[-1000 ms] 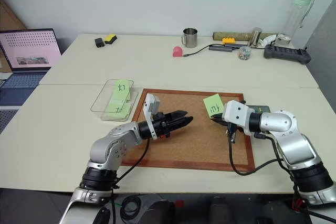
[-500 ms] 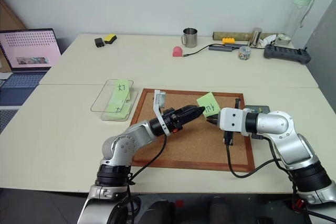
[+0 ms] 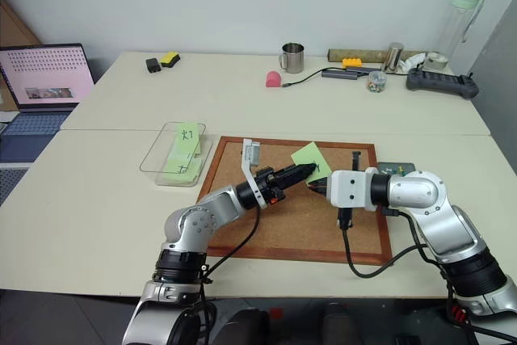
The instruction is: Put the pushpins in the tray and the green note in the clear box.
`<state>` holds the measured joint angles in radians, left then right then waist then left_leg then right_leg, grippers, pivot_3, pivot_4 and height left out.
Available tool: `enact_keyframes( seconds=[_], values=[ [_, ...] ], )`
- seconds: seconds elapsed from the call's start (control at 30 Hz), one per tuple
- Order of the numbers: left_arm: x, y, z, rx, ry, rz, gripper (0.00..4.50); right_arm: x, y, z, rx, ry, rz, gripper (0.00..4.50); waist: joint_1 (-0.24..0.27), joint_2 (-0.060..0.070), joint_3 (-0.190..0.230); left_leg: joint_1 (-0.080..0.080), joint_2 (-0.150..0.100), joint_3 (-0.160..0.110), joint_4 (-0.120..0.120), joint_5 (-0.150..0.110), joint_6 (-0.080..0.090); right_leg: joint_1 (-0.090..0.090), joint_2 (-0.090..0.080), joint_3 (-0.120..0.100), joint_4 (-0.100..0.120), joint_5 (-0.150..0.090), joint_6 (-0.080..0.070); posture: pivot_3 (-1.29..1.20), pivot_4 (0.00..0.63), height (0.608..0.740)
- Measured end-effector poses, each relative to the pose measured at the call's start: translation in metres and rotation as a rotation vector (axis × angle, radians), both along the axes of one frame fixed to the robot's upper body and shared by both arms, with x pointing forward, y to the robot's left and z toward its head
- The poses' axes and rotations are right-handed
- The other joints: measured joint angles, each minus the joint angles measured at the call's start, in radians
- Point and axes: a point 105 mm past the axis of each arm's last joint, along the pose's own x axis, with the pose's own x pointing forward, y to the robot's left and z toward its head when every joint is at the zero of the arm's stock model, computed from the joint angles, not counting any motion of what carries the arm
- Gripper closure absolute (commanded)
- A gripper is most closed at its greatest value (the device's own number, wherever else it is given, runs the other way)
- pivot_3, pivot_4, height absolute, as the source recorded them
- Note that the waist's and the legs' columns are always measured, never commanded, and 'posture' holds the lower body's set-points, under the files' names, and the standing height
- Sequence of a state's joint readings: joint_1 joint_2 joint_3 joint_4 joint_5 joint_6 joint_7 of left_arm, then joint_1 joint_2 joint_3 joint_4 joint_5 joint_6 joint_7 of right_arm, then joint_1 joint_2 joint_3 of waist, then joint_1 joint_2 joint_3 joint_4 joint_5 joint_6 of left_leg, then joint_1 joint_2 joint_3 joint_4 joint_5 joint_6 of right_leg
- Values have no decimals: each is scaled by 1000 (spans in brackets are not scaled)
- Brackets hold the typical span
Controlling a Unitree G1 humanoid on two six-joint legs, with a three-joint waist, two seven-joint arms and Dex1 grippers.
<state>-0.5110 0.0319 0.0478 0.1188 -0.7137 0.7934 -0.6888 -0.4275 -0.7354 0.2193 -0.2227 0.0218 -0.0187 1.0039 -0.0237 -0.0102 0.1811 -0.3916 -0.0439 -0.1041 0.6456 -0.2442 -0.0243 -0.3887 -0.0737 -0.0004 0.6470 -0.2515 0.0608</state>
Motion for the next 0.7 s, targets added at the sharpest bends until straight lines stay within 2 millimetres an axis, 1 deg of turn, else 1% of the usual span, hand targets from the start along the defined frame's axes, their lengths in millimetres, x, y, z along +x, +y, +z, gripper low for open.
enact_keyframes(
  seconds=[0.07,0.1,0.13,0.2,0.53,0.6,0.7],
  values=[
    [1,0,-1,1,0,3,3825,0,1,0,1,-4,5,4500,0,0,0,0,0,0,0,0,0,0,0,0,0,0,0,0,150,740],
    [1,1,-1,3,-4,6,3947,-1,1,0,1,-7,8,4500,0,0,0,0,0,0,0,0,0,0,0,0,0,0,0,0,150,740],
    [1,1,0,4,-9,10,4240,-1,1,1,1,-10,12,4500,0,0,0,0,0,0,0,0,0,0,0,0,0,0,0,0,150,740],
    [2,2,0,7,-16,14,4452,-1,2,1,2,-14,15,4500,0,0,0,0,0,0,0,0,0,0,0,0,0,0,0,0,150,740],
    [4,2,0,16,-40,29,4452,-1,4,5,-4,-48,34,4500,0,0,0,0,0,0,0,0,0,0,0,0,0,0,0,0,150,740],
    [5,2,-1,22,-42,41,4452,-1,4,5,-6,-57,36,4500,0,0,0,0,0,0,0,0,0,0,0,0,0,0,0,0,150,740],
    [13,4,-8,48,-33,93,4452,-1,6,6,2,-63,43,4500,0,0,0,0,0,0,0,0,0,0,0,0,0,0,0,0,150,740]
  ],
)
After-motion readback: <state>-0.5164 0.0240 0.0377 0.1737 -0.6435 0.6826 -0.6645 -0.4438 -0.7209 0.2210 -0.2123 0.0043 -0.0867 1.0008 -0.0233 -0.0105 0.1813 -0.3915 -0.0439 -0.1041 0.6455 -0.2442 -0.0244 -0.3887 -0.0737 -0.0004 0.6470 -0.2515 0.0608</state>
